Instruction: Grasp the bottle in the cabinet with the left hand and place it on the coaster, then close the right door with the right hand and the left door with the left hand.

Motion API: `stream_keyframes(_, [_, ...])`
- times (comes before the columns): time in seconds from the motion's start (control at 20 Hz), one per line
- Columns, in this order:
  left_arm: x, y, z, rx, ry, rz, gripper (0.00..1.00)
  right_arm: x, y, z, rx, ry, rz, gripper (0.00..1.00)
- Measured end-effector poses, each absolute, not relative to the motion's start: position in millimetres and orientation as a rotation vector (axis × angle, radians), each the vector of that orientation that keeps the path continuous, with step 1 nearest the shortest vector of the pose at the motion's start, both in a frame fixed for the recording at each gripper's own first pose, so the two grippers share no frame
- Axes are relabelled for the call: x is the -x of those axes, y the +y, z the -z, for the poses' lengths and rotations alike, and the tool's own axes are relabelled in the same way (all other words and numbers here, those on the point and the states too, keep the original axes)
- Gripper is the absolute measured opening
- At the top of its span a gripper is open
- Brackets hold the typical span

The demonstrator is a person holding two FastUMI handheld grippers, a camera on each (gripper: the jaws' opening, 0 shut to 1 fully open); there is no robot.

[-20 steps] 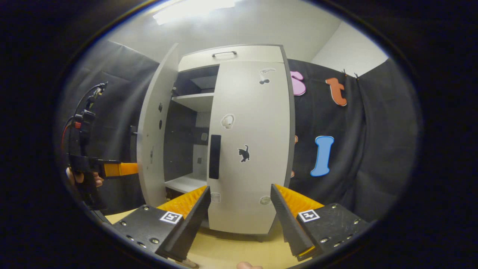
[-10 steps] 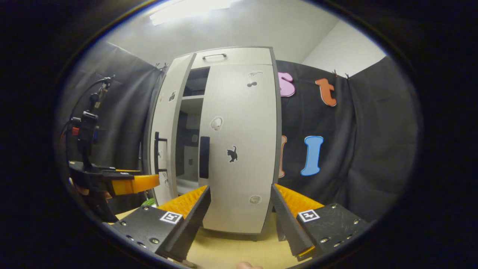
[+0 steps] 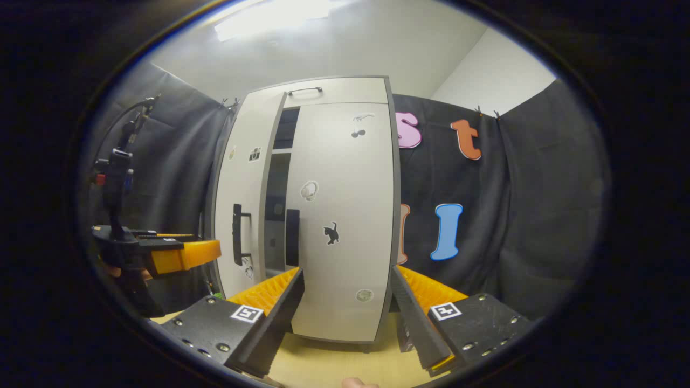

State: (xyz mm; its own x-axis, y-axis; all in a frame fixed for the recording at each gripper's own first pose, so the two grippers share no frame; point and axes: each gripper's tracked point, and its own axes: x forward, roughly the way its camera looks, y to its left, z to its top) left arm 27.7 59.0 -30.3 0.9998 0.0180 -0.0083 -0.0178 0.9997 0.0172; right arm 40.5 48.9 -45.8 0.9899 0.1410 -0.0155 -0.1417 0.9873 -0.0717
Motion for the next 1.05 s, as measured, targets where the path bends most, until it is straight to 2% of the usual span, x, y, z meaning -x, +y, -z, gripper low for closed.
stream_keyframes(0.35, [-19, 56, 9, -0.036, -0.060, -0.016, 0.93, -36, 45, 40, 0.065, -0.011, -0.125, 0.97])
stream_keyframes(1.05, [-20, 57, 17, -0.042, -0.045, -0.027, 0.93, -38, 35, 41, 0.063, -0.012, -0.109, 0.97])
